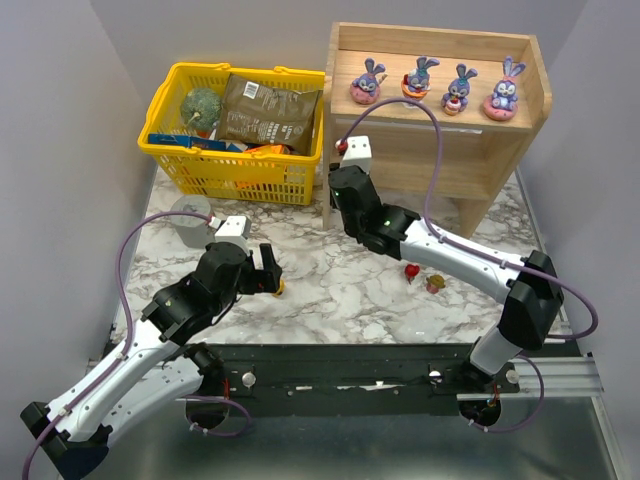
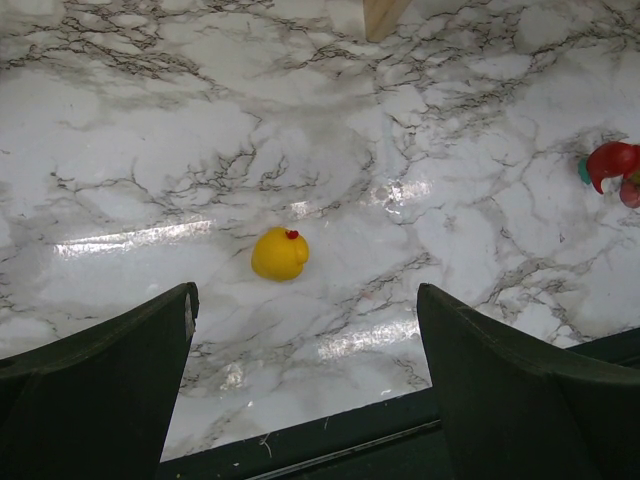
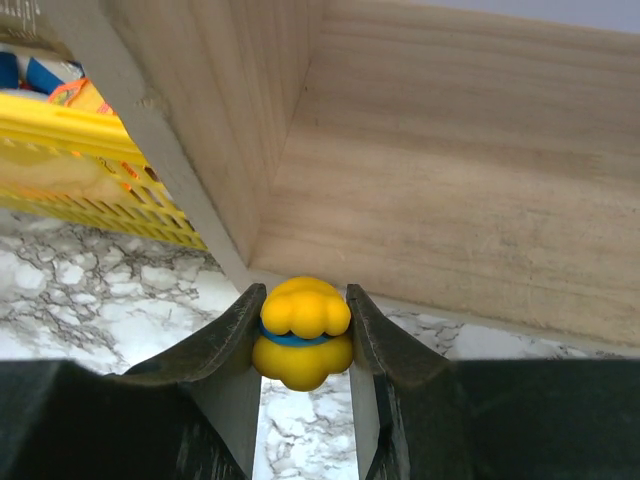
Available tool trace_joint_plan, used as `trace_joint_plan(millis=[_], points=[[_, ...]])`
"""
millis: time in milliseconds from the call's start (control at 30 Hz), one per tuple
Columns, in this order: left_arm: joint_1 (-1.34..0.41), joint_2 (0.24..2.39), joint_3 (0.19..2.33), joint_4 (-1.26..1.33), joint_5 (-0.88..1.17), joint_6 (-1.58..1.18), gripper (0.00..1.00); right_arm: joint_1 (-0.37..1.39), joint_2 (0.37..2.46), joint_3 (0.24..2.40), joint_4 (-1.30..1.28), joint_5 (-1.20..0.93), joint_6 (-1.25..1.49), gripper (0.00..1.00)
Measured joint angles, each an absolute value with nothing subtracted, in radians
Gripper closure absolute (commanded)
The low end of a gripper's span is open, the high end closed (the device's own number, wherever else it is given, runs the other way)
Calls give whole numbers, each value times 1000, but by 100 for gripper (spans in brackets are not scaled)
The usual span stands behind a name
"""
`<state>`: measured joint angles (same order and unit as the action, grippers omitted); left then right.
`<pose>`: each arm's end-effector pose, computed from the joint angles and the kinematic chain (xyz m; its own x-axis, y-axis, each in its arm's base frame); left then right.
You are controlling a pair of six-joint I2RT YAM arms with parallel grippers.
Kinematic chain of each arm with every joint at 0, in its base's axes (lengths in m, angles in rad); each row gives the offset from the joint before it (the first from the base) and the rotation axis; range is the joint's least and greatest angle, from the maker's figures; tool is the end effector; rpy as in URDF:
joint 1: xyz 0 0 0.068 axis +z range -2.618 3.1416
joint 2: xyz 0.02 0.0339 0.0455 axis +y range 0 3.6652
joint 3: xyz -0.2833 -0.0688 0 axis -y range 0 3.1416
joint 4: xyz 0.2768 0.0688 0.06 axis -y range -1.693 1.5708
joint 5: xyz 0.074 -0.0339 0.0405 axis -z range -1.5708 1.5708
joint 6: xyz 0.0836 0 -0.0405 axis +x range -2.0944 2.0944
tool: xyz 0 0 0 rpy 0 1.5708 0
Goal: Place and organize the plastic toys onto the shelf
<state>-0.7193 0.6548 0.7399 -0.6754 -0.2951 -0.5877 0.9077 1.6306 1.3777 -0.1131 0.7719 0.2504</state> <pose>0.1619 -0.1095 0.2836 -0.5972 -0.1821 -0.7811 0.1412 0.9348 -0.3259 0.3199 0.3148 0.3372 -0.2540 -0.0368 -0.9665 -0.1041 0.9945 -0.0105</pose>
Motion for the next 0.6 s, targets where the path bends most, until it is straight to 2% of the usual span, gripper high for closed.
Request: trace_joint_plan(millis=[600], points=[[-719, 658, 740, -675, -294, -587, 1, 833, 1686, 1372, -15, 753, 245, 99]])
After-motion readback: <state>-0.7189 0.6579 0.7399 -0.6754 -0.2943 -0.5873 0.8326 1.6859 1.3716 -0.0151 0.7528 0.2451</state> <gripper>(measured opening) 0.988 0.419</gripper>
